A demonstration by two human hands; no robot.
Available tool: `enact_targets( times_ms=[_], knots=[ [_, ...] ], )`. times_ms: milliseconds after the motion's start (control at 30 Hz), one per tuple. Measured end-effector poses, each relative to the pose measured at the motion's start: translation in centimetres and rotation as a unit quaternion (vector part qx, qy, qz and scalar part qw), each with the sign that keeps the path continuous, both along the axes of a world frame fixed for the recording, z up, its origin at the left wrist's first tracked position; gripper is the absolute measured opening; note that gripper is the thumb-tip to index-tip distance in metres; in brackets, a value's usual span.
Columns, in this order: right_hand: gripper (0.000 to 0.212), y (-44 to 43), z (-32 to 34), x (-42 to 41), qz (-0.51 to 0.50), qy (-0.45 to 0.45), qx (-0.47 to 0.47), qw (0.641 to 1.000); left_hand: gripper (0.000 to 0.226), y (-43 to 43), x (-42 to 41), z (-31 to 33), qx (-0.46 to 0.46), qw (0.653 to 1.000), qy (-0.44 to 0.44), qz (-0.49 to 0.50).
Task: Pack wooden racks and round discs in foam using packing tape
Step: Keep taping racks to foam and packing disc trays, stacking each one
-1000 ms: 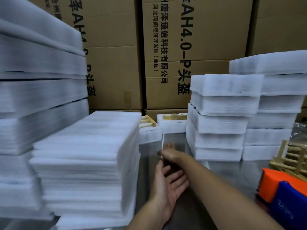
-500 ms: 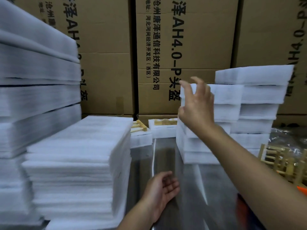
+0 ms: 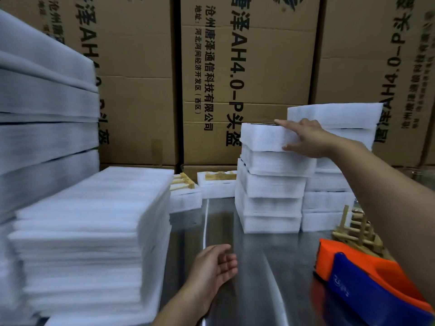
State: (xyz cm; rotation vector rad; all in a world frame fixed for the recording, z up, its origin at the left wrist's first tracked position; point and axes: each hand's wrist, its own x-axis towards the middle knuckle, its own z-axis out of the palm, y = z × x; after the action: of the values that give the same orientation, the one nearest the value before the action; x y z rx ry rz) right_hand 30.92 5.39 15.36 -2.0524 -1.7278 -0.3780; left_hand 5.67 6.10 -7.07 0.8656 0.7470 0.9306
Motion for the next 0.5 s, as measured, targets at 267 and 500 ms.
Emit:
enact_targets(
  times_ms=[267,500],
  knots=[
    [0.045,-0.6,-0.2,-2.3,-0.014,-0.037,0.079,0.996,0.012,-0.1,-0.3,0.3,0.006,1.0,0.013,-0.018],
    [0.045,-7.5,-0.5,-8.1,0.023,-0.109,0.181,0.977,0.009,0.0,-0.4,0.3,0.001,1.0,0.016,-0.018]
  ],
)
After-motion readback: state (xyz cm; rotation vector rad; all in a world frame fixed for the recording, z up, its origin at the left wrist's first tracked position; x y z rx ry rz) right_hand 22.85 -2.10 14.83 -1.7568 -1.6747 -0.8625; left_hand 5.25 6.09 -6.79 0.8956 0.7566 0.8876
